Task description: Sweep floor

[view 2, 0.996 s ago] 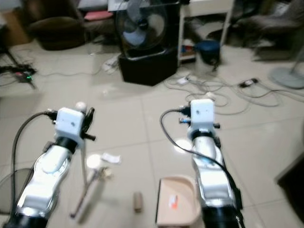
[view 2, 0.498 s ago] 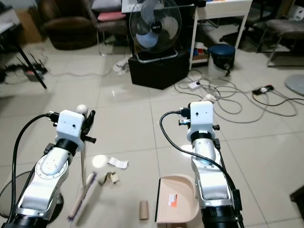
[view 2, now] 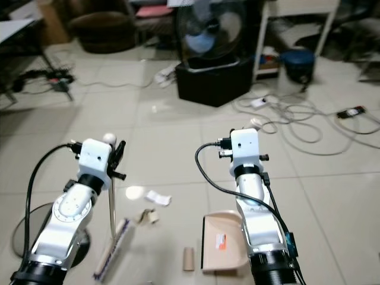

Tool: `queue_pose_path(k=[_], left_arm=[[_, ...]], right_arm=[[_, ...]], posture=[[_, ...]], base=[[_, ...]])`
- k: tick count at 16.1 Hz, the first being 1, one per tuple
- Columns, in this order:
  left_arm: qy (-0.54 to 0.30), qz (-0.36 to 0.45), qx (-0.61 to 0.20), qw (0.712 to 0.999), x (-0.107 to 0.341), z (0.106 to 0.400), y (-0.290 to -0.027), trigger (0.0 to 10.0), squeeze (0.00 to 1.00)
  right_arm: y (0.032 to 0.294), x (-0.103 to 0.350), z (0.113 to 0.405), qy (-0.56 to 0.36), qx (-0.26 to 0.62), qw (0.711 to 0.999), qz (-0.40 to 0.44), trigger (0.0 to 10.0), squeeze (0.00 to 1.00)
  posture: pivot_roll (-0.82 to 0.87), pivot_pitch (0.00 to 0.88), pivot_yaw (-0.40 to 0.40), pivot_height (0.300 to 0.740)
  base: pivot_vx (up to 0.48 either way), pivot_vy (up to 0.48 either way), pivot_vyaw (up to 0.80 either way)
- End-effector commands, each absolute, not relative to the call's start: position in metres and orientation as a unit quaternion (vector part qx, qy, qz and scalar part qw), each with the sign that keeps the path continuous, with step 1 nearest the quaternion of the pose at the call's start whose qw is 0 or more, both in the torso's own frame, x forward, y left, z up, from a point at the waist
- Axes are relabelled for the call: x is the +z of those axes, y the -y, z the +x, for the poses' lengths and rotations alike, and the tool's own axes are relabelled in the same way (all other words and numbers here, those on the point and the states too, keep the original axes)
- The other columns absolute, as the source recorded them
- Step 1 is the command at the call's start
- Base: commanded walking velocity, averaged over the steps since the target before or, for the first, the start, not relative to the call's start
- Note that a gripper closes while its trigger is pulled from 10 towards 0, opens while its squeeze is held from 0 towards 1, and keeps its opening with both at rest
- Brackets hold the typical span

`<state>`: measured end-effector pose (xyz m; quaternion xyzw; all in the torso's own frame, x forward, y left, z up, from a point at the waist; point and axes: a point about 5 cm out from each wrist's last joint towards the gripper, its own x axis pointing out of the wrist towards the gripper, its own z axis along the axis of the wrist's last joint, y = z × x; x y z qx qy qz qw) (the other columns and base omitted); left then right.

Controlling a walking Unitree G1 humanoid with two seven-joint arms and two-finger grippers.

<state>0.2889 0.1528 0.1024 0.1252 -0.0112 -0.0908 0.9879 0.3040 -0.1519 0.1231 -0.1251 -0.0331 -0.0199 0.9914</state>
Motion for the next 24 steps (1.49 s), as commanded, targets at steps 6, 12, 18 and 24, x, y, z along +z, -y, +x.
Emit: queue_pose_path(k=[6, 12, 18, 24], left_arm=[[0.033, 0.060, -0.081, 0.994, 0.095, 0.303, -0.136, 10.0, 0.00], [0.047, 0.047, -0.083, 0.994, 0.092, 0.314, -0.112, 10.0, 0.00], [0.051, -0.007, -0.039, 0.998, 0.098, 0.325, -0.103, 10.0, 0.00], [0.083, -0.161, -0.058, 0.982, 0.139, 0.341, -0.084, 10.0, 0.00]], right_arm=[[0.144, 0.121, 0.316, 0.093, 0.005, 0.983, -0.160, 10.0, 0.00], [0.109, 0.111, 0.321, 0.130, 0.038, 0.973, -0.185, 10.0, 0.00], [0.061, 0.094, 0.314, 0.115, 0.104, 0.973, -0.169, 10.0, 0.00], [0.068, 0.091, 0.317, 0.103, 0.068, 0.984, -0.130, 10.0, 0.00]], posture=[[-0.03, 0.209, 0.136, 0.740], [-0.03, 0.268, 0.145, 0.740], [-0.01, 0.277, 0.146, 0.740], [-0.02, 0.237, 0.144, 0.740]], base=[[0.000, 0.000, 0.00], [0.000, 0.000, 0.00], [0.000, 0.000, 0.00], [0.000, 0.000, 0.00]])
